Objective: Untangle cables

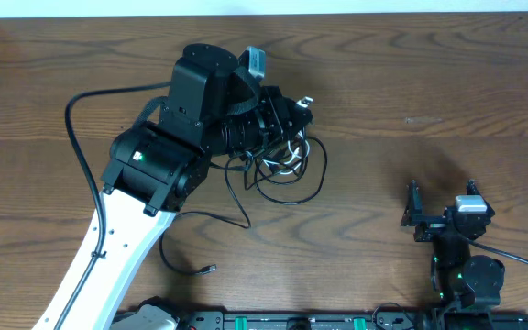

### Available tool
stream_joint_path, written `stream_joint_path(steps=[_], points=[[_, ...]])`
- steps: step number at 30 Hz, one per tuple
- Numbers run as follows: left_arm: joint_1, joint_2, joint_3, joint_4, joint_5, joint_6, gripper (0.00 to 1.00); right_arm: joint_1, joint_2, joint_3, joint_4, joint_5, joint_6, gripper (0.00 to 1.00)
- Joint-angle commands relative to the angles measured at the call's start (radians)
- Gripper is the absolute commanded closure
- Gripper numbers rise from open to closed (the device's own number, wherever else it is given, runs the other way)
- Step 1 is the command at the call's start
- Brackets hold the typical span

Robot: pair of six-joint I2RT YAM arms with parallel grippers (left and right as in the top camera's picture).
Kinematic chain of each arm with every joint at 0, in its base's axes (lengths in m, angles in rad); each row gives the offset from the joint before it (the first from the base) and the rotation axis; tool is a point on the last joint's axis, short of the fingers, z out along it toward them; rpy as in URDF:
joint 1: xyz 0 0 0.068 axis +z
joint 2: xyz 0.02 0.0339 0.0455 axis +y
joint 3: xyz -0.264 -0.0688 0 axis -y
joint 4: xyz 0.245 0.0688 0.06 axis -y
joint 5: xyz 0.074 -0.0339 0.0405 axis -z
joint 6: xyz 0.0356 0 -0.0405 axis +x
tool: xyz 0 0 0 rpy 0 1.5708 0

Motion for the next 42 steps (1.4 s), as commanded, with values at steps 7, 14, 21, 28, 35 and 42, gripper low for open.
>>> stream_joint_path(steps=[7, 14, 21, 28, 35, 42], points=[[-0.002, 0.005, 0.023, 0.206, 0.129, -0.14, 0.92, 0.012, -0.006, -0.002, -0.005, -0.002, 0.014, 0.01], [-0.002, 0.005, 0.023, 0.263, 0.163, -0.233, 0.92, 0.012, -0.006, -0.002, -0.005, -0.002, 0.014, 0.01], [0.001, 0.005, 0.023, 0.285, 0.182, -0.344, 0.92, 0.012, -0.006, -0.002, -0.005, -0.002, 0.014, 0.01], [-0.017, 0.003, 0.023, 0.529, 0.3, -0.247, 0.93, 0.012, -0.006, -0.002, -0.005, -0.002, 0.014, 0.01], [-0.002, 0.003, 0.023, 0.557, 0.32, -0.047, 0.92, 0.012, -0.006, -0.002, -0.005, -0.002, 0.014, 0.01], [0.06, 0.003, 0.022, 0.504, 0.31, 0.109, 0.93, 0.012, -0.006, -0.002, -0.005, -0.002, 0.014, 0.01]])
